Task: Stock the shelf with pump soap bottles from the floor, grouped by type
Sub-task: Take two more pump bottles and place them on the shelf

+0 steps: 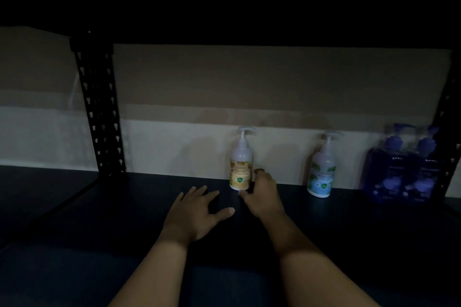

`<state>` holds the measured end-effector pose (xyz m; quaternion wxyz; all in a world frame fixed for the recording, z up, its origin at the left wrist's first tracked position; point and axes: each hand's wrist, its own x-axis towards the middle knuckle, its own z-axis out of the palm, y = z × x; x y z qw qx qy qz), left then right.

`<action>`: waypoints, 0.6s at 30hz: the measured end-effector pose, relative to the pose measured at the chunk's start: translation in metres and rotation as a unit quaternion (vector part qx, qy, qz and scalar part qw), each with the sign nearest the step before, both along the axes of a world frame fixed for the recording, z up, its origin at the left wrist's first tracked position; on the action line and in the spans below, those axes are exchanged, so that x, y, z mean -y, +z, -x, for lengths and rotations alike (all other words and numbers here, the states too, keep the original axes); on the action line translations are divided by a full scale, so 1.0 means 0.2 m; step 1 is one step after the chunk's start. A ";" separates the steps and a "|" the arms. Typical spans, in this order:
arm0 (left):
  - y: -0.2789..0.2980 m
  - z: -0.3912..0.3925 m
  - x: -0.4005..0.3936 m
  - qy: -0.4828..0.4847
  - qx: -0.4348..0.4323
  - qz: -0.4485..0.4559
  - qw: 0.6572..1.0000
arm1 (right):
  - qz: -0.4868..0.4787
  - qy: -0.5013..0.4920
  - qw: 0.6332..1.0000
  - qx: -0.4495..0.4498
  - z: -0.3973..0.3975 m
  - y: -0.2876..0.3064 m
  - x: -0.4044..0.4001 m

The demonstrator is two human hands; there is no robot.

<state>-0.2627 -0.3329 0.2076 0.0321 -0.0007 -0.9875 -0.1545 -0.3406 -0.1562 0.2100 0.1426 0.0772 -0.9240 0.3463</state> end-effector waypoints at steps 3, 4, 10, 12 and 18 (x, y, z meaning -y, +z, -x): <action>-0.01 -0.04 0.00 0.001 -0.010 0.003 1.000 | -0.050 0.014 0.998 0.022 -0.13 -0.01 -0.05; 0.00 -0.07 -0.01 0.001 -0.007 0.002 1.000 | -0.071 0.022 0.997 0.023 -0.19 0.00 -0.08; 0.05 -0.33 -0.15 -0.015 0.062 -0.018 0.998 | -0.146 0.038 0.986 0.076 -0.66 0.02 -0.28; 0.04 -0.47 -0.25 -0.038 0.062 -0.003 0.997 | -0.185 0.042 0.979 0.070 -0.86 0.03 -0.36; -0.03 -0.91 -0.62 -0.096 -0.022 0.019 0.995 | -0.217 0.033 0.975 0.009 -1.44 -0.04 -0.62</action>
